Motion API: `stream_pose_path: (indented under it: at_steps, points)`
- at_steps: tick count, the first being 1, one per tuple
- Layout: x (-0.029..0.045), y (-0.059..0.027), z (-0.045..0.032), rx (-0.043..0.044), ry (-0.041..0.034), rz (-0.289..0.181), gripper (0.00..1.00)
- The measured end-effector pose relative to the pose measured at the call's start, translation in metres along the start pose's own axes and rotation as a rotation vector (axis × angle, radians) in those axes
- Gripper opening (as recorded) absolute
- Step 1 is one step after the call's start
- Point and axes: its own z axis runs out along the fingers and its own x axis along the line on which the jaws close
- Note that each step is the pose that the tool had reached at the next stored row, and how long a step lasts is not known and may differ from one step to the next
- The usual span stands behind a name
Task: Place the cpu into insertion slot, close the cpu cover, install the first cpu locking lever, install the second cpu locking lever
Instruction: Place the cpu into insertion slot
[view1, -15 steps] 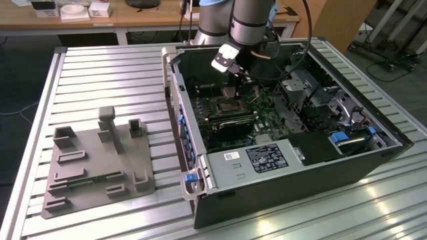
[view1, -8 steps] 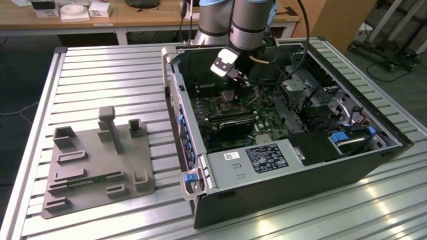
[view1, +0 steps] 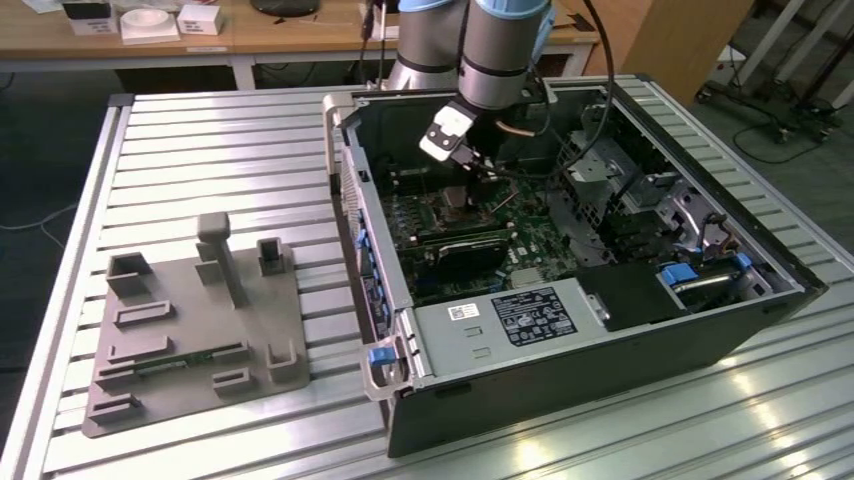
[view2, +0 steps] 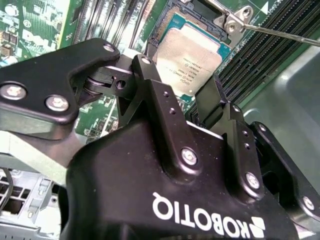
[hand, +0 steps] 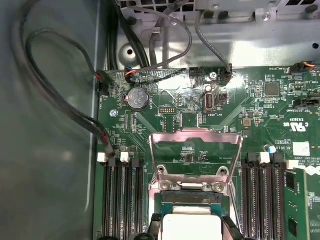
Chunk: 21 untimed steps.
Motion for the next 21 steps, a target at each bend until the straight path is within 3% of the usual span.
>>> stream_pose_path:
  at_steps: [21]
  points:
    - [-0.0003, -0.0003, 0.0147, 0.0019, -0.0006, 0.016, 0.54]
